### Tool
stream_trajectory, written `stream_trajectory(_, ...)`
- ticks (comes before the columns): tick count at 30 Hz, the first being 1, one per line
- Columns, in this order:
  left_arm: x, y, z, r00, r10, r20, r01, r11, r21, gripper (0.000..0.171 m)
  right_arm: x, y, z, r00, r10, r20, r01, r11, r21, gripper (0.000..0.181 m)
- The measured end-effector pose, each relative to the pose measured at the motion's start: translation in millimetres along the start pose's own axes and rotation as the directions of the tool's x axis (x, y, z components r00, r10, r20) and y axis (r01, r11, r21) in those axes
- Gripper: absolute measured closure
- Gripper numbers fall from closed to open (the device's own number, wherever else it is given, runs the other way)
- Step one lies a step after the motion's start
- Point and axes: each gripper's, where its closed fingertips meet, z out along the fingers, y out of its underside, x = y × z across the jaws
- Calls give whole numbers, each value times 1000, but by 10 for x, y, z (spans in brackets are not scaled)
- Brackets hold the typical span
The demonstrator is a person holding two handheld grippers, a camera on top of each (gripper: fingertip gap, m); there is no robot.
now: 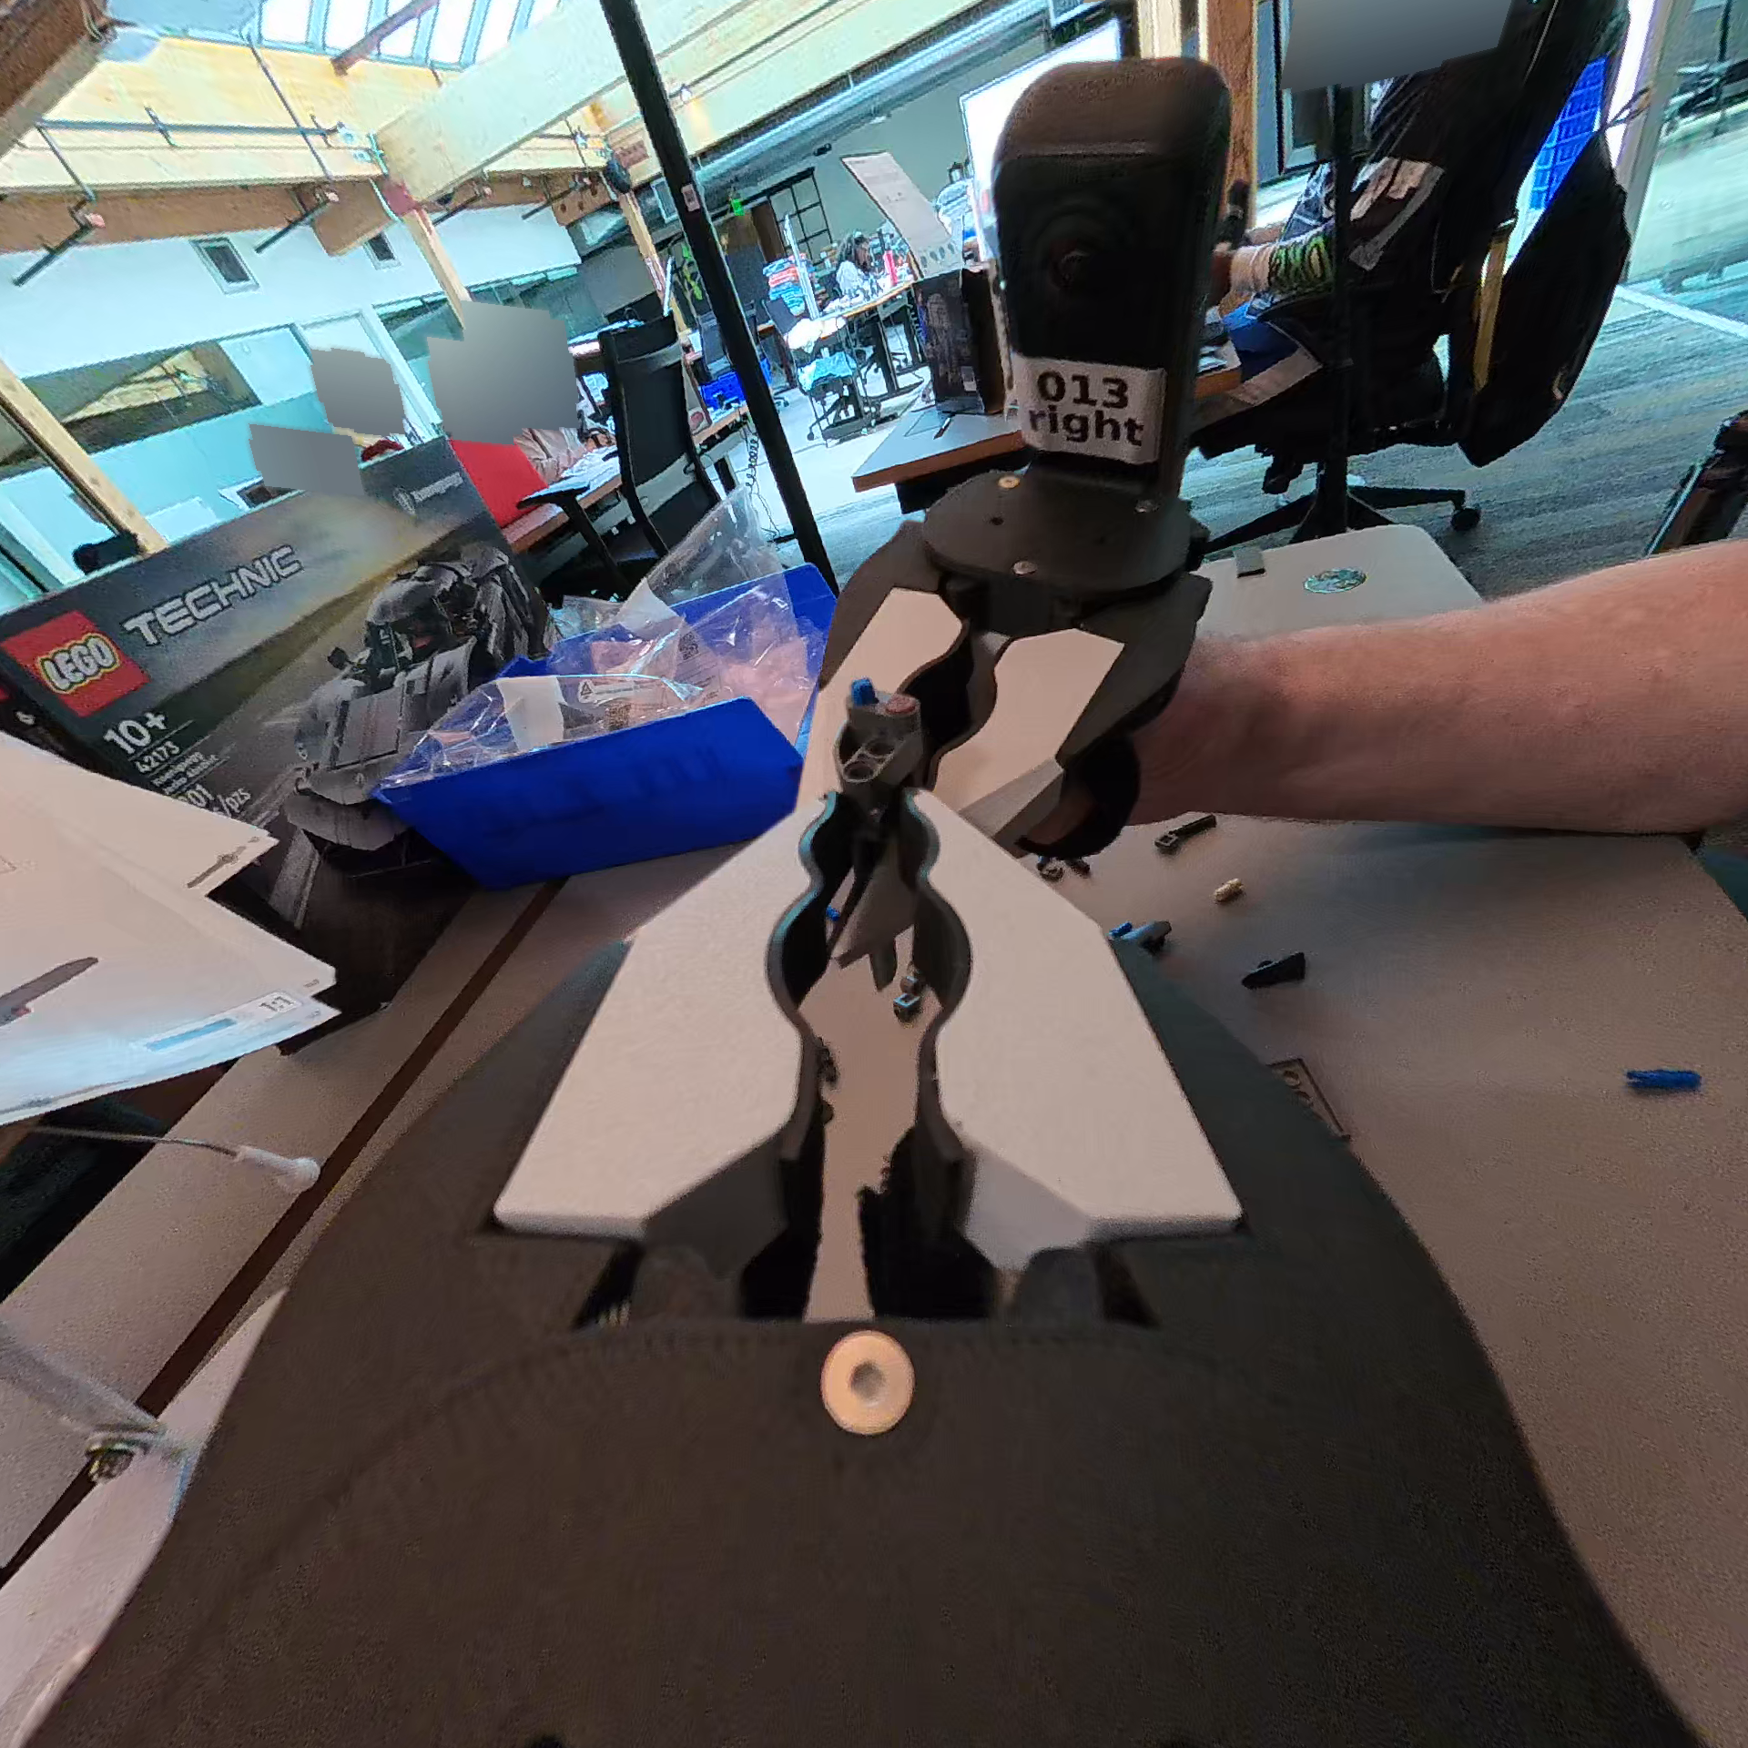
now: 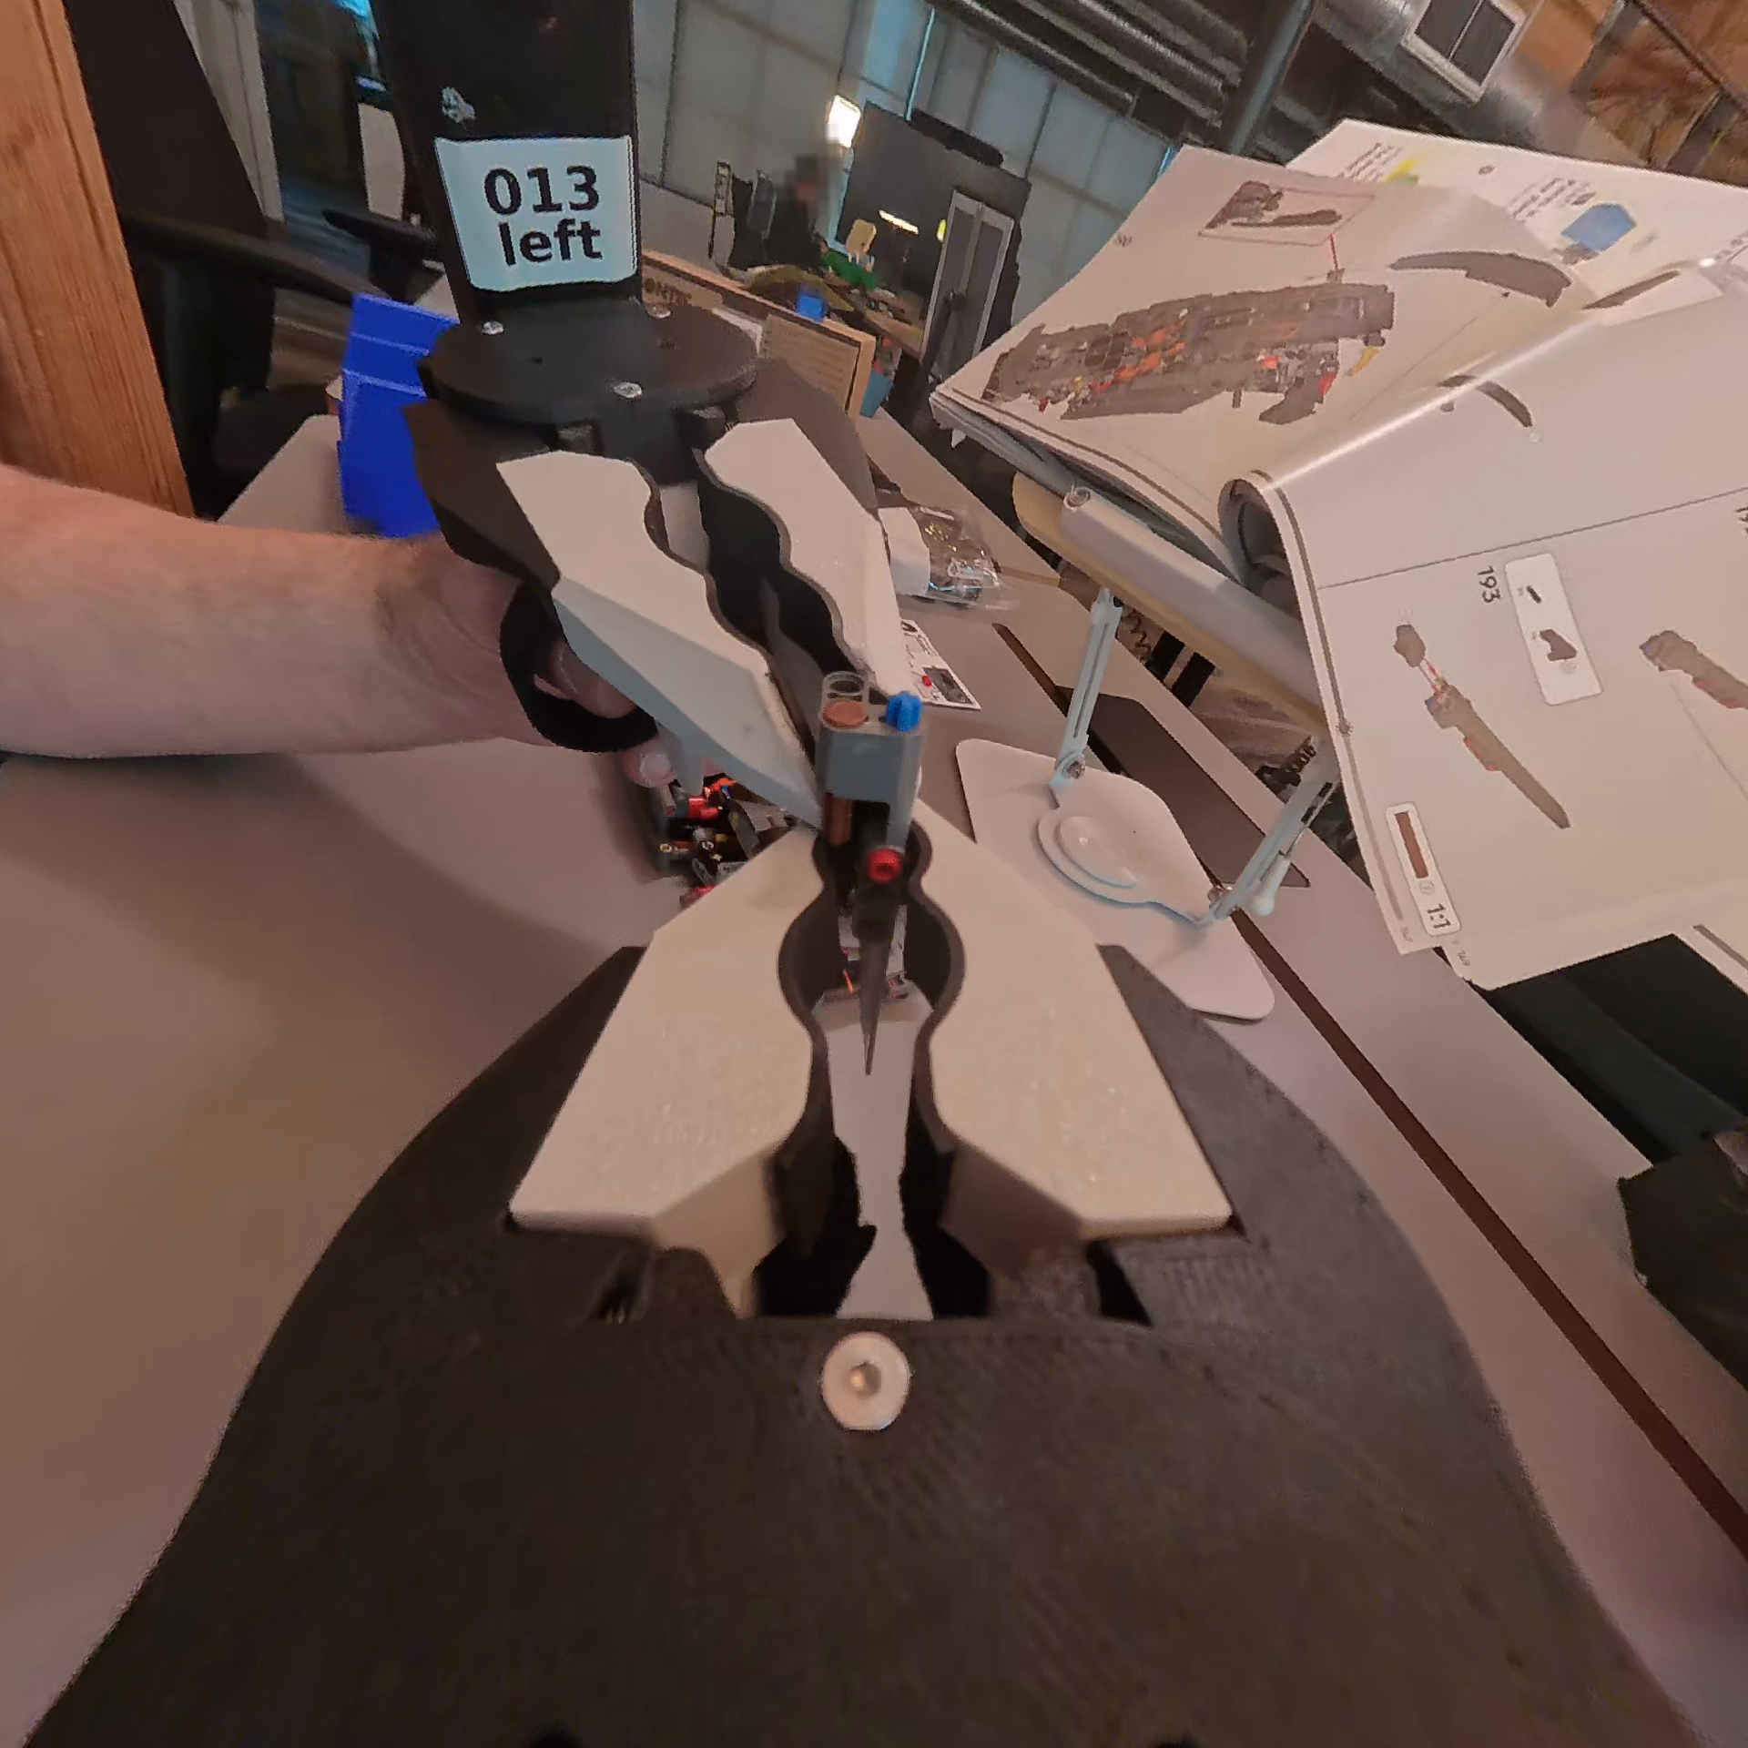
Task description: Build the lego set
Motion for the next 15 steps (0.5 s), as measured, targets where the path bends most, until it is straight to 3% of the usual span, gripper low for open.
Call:
stream_trajectory(4, -8, -63, -73, 1000, 25, -15, -25, 1000, -3, 145, -4, 57, 16, 1000, -8, -2, 8, 999, -43, 179)
stream_trajectory(7, 37, -30, -96, 989, 148, -16, -149, 982, -115, 138, -98, 132, 53, 997, -76, 31, 79, 991, -111, 179)
stream_trajectory(11, 228, 192, -120, 955, 260, -141, -292, 901, -319, 156, -274, 207, 111, 987, -115, 110, 132, 978, -161, 179)
stream_trajectory(15, 339, 198, -188, 951, 244, -192, -296, 896, -330, 156, -425, 220, 123, 974, -125, 187, 157, 973, -167, 179)
